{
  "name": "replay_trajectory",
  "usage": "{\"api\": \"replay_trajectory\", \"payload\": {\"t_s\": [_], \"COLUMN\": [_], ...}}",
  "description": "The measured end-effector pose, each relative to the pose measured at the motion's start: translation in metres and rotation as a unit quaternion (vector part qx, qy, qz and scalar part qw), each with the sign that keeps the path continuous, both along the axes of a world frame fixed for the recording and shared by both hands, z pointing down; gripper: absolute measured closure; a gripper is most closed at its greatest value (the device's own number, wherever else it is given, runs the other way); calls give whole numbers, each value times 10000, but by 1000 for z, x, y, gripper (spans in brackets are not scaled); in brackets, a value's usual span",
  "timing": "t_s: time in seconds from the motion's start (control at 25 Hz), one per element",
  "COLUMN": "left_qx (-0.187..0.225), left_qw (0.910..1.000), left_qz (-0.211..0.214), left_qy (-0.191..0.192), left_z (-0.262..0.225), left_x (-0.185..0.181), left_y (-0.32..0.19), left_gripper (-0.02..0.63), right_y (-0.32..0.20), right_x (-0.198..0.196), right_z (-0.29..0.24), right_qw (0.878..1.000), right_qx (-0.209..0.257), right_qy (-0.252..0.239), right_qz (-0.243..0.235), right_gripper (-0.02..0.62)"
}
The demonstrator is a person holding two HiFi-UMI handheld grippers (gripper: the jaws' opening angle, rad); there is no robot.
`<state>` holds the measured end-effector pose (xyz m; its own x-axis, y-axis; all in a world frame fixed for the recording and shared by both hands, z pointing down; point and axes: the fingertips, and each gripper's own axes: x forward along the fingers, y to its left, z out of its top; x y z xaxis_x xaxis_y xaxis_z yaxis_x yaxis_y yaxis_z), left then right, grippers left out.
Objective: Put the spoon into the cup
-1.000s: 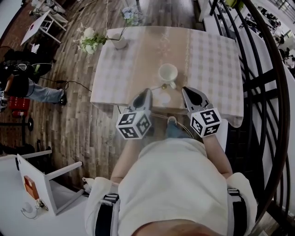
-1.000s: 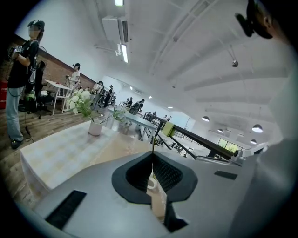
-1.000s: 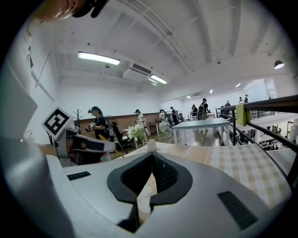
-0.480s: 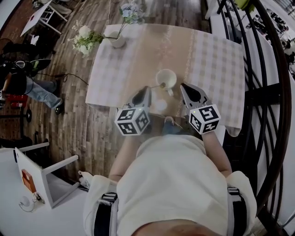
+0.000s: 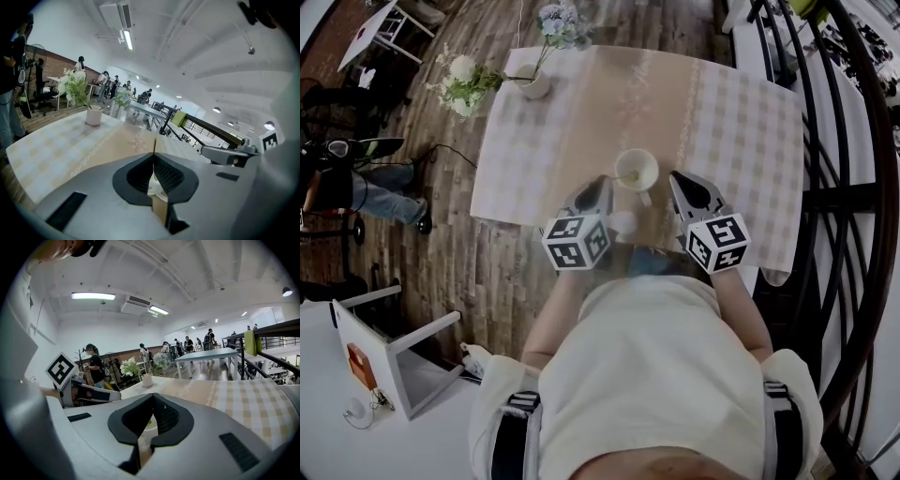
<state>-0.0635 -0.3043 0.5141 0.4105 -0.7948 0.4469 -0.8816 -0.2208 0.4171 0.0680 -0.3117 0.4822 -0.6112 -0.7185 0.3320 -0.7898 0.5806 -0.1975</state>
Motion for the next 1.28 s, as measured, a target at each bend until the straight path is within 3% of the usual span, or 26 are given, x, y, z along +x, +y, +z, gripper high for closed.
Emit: {"api": "replay_trajectory", "payload": {"t_s": [0.84,1.28], "left_qx": [-352,-327], "left_qw": [9975,9961], "left_qz": [173,268], "left_qy": [-593,-772], "left_z": [35,47], "left_x": [22,29], "left_y": [-25,-32], "left_gripper": [600,600], "right_y": [-22,-24], "right_x": [7,12], "right_z": [4,8], "right_qw": [9998,9998], "right_qx": [-150,-196], "right_qy": [-55,-34], "right_qz": [-110,-29], "right_gripper": [595,595]}}
